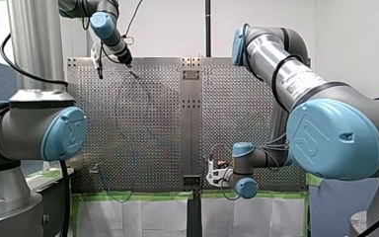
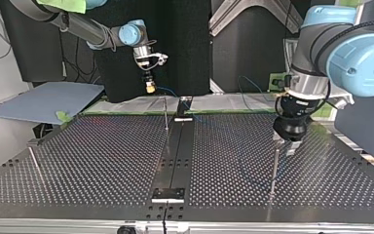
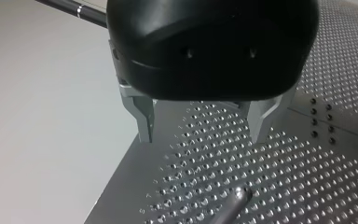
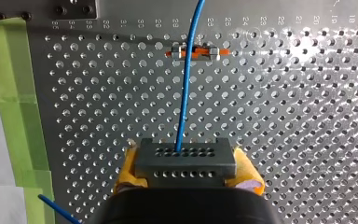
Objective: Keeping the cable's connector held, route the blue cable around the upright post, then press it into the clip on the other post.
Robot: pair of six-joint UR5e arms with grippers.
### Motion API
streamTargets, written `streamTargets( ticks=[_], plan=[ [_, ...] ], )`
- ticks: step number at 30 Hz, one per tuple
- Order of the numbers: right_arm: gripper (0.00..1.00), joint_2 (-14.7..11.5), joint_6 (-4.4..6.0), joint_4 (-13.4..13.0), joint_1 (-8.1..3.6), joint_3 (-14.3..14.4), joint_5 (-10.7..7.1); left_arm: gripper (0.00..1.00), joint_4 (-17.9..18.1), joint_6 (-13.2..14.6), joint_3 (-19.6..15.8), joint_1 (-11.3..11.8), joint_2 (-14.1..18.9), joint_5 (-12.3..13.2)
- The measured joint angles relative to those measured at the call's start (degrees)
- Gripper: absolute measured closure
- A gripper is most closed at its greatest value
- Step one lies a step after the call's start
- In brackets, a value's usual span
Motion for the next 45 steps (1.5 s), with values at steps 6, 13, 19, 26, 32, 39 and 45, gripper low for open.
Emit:
streamTargets(
  ticks=[6, 13, 19, 26, 32, 39, 45],
  plan=[
    [1.00, -0.01, 0.00, 0.01, 0.01, 0.00, 0.00, 0.00, -0.87, 2.44, 0.05, -0.22, -1.08, -1.80],
    [1.00, -0.01, 0.01, -0.05, 0.00, -0.01, -0.01, 0.00, -1.00, 5.64, 0.07, -0.27, -1.32, -2.46],
    [1.00, -0.01, 0.00, -0.01, 0.01, -0.01, 0.00, 0.00, -0.96, 8.37, 0.07, -0.29, -1.34, -3.28],
    [1.00, -0.01, -0.06, 0.06, 0.00, 0.00, -0.07, 0.00, -1.28, 11.77, 0.07, -0.30, -1.33, -4.56],
    [1.00, 0.00, -0.08, 0.09, -0.01, 0.00, -0.09, 0.00, -1.83, 14.56, 0.07, -0.43, -1.31, -6.99],
    [1.00, 0.01, -0.09, 0.08, -0.02, 0.00, -0.09, 0.00, -1.84, 17.93, 0.07, -0.44, -1.28, -8.79],
    [1.00, 0.01, -0.09, 0.08, -0.04, -0.01, -0.09, 0.00, -1.84, 18.74, 0.07, -0.45, -1.32, -8.96]
  ],
)
